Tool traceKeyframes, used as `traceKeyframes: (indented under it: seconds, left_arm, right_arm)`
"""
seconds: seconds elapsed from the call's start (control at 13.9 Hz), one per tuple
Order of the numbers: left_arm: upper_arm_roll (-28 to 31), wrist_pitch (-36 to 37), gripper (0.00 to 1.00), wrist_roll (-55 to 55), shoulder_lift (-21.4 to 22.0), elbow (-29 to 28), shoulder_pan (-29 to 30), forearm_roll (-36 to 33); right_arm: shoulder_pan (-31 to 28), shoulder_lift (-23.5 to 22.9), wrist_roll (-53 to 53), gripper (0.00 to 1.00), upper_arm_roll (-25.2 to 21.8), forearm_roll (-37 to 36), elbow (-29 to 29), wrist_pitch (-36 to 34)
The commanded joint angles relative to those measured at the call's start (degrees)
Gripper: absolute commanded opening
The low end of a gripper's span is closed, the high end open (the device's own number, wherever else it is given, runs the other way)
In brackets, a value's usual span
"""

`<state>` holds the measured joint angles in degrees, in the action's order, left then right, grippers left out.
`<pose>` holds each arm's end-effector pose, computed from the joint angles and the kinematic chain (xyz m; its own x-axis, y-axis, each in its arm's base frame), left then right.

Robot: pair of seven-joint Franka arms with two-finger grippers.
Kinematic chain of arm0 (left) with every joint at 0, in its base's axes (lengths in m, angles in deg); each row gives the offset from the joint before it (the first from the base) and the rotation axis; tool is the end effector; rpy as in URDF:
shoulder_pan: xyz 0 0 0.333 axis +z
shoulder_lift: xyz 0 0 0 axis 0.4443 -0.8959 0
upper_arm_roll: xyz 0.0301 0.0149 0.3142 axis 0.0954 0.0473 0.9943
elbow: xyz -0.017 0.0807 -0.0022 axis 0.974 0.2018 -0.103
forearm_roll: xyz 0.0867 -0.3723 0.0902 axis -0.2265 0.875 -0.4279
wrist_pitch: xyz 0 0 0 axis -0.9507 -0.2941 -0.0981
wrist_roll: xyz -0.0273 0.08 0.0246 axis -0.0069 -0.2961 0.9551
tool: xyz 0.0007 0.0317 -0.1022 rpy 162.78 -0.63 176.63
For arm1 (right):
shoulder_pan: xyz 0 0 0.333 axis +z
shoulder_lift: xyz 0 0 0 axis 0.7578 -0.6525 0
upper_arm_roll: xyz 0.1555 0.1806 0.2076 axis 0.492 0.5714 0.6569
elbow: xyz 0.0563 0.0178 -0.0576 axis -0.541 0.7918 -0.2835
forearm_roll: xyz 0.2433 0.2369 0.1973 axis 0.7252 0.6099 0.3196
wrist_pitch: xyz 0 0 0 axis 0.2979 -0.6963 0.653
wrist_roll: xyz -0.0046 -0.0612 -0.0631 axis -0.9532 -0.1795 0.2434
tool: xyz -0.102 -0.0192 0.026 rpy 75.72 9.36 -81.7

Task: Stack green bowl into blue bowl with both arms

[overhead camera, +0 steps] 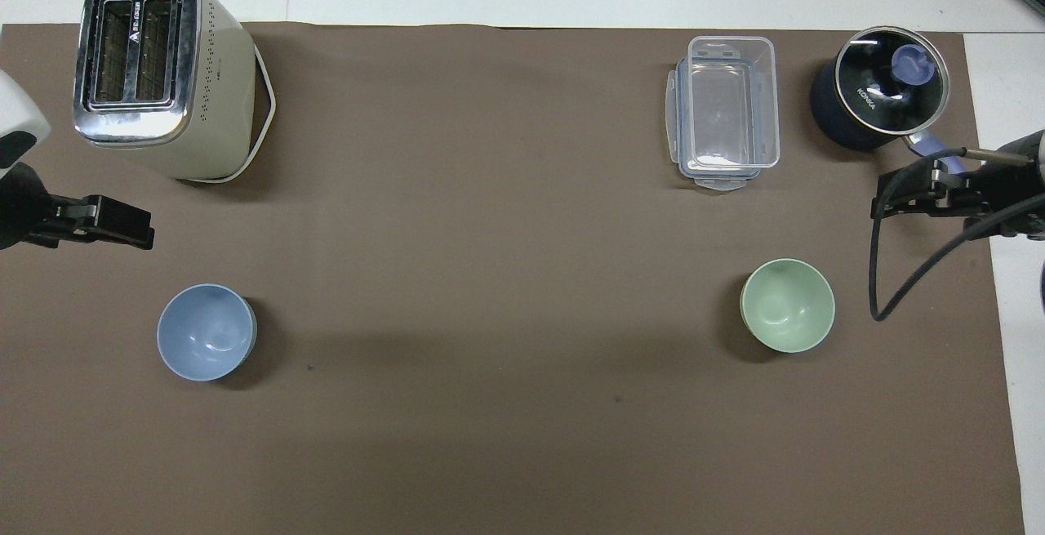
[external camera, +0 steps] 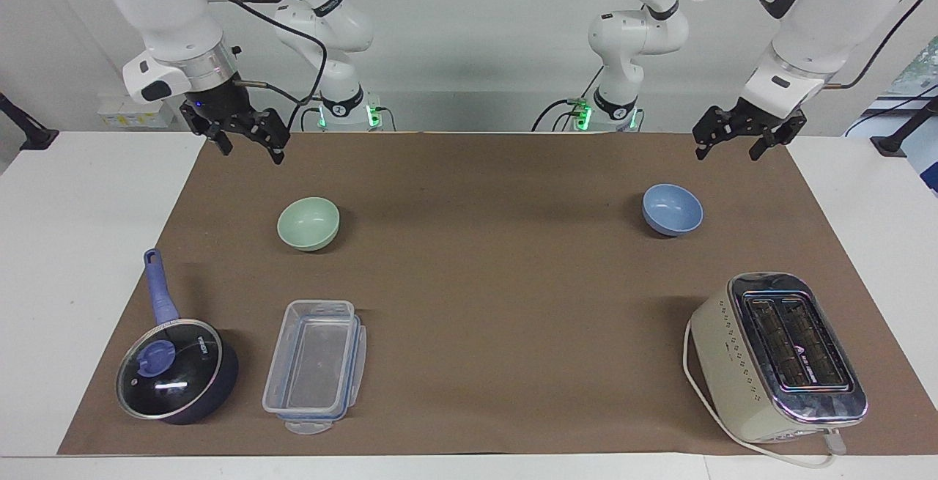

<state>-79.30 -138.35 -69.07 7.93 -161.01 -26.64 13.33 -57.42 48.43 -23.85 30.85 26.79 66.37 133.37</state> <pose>0.5411 -0.0409 0.6014 0.9953 -0.0814 -0.0524 -0.0811 -0.9967 0.0080 0.5563 0.0068 0.6181 0.9719 -0.2344 -0.0195 -0.2346 -0.9721 -0.0080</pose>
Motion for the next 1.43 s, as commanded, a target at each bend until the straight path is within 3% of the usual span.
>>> traceKeyframes:
  seconds: [0.0,0.86,1.36]
  left_arm:
    - [-0.24,-5.13,1.00,-2.80,3.98,-7.78,2.10,0.94]
    - [-0.24,-18.67,1.00,-7.81,6.53,-24.39,7.37,1.38]
    - [-0.24,-28.42,1.00,-11.95,6.80,-35.12,10.89,5.77]
  right_arm:
    - [-0.55,0.24,0.49,1.00,0.47,0.15,-0.31,-0.54]
    - [-0.55,0.24,0.49,1.00,0.47,0.15,-0.31,-0.54]
    - [-0.55,0.24,0.49,1.00,0.47,0.15,-0.31,-0.54]
